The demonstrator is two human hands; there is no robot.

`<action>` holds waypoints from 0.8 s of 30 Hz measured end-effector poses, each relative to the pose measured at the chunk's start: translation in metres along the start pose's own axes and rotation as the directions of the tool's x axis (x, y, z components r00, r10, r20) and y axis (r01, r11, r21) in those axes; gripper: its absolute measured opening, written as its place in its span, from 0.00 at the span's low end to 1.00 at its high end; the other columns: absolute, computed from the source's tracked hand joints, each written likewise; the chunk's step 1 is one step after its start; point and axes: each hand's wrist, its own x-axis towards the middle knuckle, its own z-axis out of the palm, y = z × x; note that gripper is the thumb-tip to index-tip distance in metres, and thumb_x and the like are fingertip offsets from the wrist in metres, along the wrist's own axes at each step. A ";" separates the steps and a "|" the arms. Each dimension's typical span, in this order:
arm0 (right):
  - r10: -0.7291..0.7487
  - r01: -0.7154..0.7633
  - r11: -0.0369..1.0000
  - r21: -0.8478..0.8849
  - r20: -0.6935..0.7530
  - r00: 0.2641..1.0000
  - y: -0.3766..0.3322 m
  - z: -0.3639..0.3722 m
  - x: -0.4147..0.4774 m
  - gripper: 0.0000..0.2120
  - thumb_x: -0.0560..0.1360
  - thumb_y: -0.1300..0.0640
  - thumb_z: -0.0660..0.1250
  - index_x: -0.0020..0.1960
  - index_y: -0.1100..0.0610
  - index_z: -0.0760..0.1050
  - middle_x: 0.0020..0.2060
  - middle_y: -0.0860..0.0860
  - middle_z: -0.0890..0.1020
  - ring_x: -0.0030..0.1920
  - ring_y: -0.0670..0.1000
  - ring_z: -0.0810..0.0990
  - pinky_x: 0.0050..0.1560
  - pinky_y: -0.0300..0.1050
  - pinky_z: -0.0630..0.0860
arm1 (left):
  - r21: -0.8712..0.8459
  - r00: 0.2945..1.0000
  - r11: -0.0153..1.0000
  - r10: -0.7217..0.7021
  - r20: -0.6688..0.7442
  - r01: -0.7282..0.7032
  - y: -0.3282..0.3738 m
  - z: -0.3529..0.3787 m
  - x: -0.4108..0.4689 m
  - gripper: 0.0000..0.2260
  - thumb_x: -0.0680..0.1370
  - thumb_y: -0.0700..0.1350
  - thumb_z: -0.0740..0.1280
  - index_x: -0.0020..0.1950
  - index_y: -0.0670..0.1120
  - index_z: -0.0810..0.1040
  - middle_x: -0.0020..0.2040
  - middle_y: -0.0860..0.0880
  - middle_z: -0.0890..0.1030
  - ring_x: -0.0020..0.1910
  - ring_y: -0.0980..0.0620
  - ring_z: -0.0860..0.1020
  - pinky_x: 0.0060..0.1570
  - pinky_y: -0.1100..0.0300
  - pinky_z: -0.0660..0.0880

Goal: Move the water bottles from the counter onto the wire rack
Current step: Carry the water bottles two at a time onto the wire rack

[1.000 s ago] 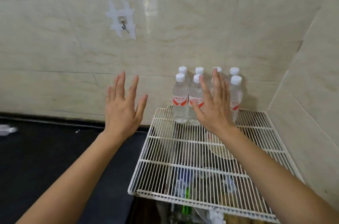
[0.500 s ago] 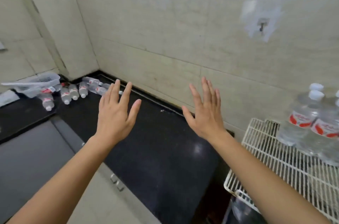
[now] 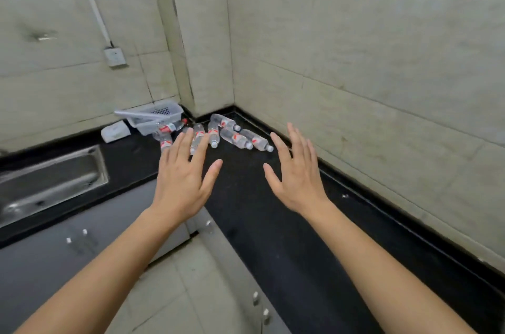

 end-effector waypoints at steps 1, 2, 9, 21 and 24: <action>-0.008 0.008 1.000 0.008 0.009 1.000 -0.001 0.013 0.010 0.32 0.80 0.46 0.62 0.80 0.54 0.59 0.81 0.60 0.54 0.80 0.60 0.56 0.79 0.61 0.53 | 0.006 1.000 1.000 -0.011 0.010 0.011 -0.011 0.006 0.006 0.29 0.82 0.61 0.53 0.78 0.46 0.66 0.78 0.38 0.64 0.77 0.37 0.63 0.71 0.36 0.64; -0.012 0.012 1.000 0.019 0.010 1.000 -0.001 0.026 0.020 0.32 0.80 0.46 0.62 0.80 0.54 0.59 0.81 0.61 0.54 0.80 0.60 0.56 0.79 0.62 0.54 | 0.012 1.000 1.000 -0.024 0.018 0.024 -0.023 0.013 0.011 0.30 0.82 0.61 0.52 0.78 0.46 0.66 0.78 0.38 0.64 0.77 0.37 0.64 0.72 0.37 0.64; -0.044 0.036 0.992 0.118 0.066 0.997 -0.002 0.129 0.098 0.35 0.80 0.43 0.62 0.81 0.54 0.54 0.81 0.62 0.51 0.80 0.62 0.56 0.78 0.64 0.54 | 0.087 0.982 0.986 -0.152 0.111 0.143 -0.096 0.056 0.054 0.32 0.81 0.63 0.49 0.79 0.47 0.65 0.79 0.40 0.63 0.78 0.39 0.61 0.73 0.37 0.62; -0.145 0.120 0.987 0.104 0.292 0.945 -0.078 0.304 0.229 0.36 0.80 0.43 0.62 0.82 0.54 0.53 0.80 0.62 0.54 0.80 0.63 0.55 0.77 0.66 0.55 | 0.160 0.940 0.943 -0.314 0.136 0.292 -0.282 0.108 0.120 0.30 0.82 0.59 0.59 0.81 0.47 0.61 0.81 0.38 0.57 0.80 0.39 0.55 0.76 0.38 0.59; -0.140 0.109 0.988 0.107 0.349 0.927 -0.101 0.354 0.260 0.36 0.80 0.44 0.62 0.82 0.53 0.50 0.80 0.61 0.55 0.81 0.61 0.54 0.77 0.64 0.58 | 0.124 0.946 0.954 -0.290 0.146 0.273 -0.341 0.135 0.134 0.29 0.82 0.57 0.61 0.80 0.46 0.63 0.81 0.39 0.59 0.80 0.40 0.57 0.75 0.39 0.61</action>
